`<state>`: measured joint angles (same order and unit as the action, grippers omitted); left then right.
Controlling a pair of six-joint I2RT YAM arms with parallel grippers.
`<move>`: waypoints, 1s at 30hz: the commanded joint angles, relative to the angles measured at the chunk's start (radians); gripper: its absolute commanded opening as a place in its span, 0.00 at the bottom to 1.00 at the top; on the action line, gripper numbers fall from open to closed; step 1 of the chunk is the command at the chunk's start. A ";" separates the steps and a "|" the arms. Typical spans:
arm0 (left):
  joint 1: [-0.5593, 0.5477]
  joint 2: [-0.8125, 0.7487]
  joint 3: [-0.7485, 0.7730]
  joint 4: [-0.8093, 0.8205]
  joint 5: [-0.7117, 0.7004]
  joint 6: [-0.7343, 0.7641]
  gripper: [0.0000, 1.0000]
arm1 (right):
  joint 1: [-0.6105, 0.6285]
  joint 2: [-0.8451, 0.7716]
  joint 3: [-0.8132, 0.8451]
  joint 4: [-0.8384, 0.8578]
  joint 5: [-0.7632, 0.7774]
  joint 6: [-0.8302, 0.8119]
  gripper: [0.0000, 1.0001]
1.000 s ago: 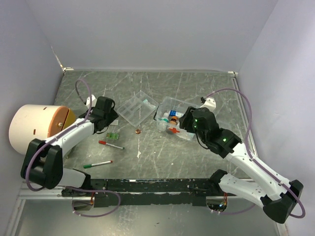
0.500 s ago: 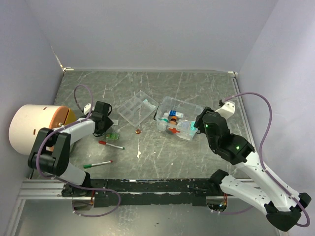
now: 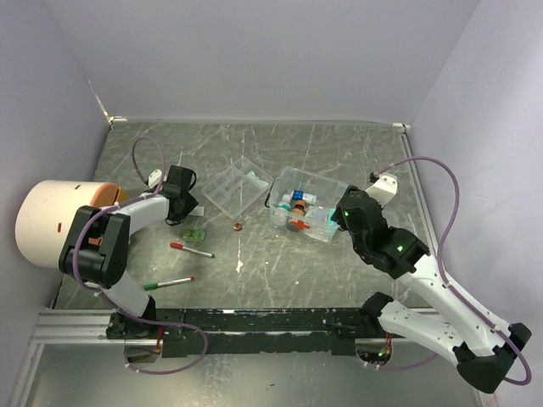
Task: Organize the medicine kit
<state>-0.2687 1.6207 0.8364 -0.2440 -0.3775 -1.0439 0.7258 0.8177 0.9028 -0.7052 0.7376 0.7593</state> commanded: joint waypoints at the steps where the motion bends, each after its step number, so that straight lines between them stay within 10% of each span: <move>1: 0.011 0.067 0.044 -0.005 -0.021 -0.001 0.58 | 0.002 0.003 -0.005 0.028 0.020 -0.004 0.50; 21: 0.011 0.196 0.105 -0.024 -0.079 0.147 0.07 | 0.002 0.004 -0.014 0.033 0.000 0.015 0.49; 30: 0.011 -0.046 0.026 -0.001 -0.043 0.103 0.07 | 0.001 -0.001 0.006 0.026 0.006 0.009 0.49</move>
<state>-0.2668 1.6821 0.9016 -0.2523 -0.4500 -0.9195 0.7258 0.8272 0.8963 -0.6861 0.7223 0.7605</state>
